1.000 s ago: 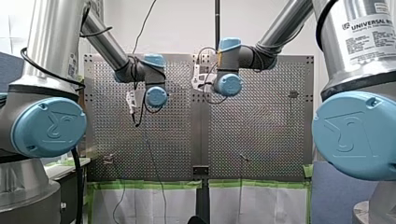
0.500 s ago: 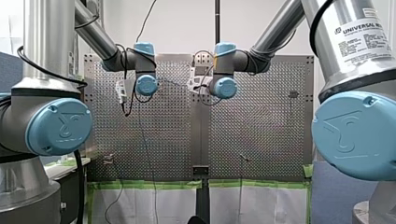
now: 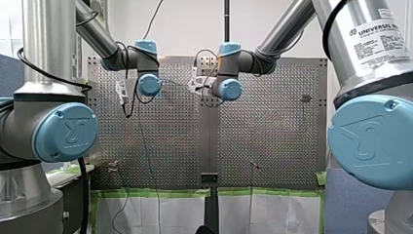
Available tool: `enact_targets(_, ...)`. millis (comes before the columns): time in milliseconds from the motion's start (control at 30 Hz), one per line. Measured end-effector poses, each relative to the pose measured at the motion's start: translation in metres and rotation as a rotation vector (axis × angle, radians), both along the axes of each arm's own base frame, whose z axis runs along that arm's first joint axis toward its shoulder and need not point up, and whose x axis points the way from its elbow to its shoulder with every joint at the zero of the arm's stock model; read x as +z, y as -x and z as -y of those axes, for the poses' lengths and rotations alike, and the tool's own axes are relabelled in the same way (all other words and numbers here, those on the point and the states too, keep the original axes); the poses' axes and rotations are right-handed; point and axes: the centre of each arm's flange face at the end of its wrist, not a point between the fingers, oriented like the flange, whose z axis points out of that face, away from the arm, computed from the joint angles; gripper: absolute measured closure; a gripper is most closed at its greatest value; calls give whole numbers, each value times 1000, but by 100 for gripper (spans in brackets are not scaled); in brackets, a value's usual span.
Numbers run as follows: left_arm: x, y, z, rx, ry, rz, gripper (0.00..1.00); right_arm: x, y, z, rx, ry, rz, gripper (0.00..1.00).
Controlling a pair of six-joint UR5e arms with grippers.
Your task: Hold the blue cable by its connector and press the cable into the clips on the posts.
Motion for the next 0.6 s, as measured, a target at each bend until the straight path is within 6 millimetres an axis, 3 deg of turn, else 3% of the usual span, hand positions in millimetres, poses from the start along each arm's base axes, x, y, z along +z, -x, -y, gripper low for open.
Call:
enact_targets(367,17,-5,-23,29,31,34,100,13,-16,-7,31,17,22,100)
enact_targets(600,38,-7,-44,21,82,92,100,6,-30,-1,41,2,10,100)
